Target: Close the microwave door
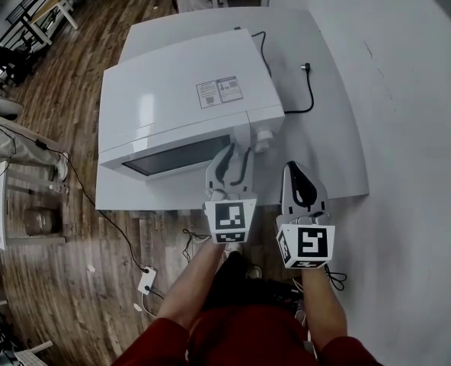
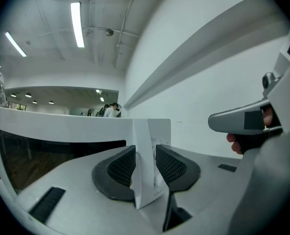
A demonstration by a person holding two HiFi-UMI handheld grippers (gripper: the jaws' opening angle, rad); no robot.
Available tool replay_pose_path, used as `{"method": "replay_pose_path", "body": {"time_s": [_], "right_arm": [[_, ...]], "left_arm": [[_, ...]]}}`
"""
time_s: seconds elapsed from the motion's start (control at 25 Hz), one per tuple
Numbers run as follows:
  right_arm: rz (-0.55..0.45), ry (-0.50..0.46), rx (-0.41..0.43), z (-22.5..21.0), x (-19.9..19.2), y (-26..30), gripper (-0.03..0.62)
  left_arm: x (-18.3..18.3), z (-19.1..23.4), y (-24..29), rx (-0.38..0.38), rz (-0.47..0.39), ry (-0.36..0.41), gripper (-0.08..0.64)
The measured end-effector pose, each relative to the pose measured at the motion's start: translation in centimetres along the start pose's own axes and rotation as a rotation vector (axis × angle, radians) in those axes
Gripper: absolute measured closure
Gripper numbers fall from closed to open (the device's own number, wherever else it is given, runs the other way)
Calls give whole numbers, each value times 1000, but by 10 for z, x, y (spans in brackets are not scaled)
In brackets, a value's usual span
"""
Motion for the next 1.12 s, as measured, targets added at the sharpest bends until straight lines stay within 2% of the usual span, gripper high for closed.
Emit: {"method": "replay_pose_path", "body": {"time_s": [0.4,0.8,1.12], "right_arm": [[-83,-8,36,20,34,-45,565],[-200,3,111,51,83,-111,565],[-243,8,163,78,111,-138,565]], "left_arm": [[44,3,-69,71,-60,27,419],[99,1,-182,194,-136,64,482],[127,-1,-232,220,-170,69,528]]}}
Point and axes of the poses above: the fingertips, and each gripper's own axes: y forward along the fingers, z to its left, x out of its top, the point moved 5 cm from there along -y, backward along the fingers
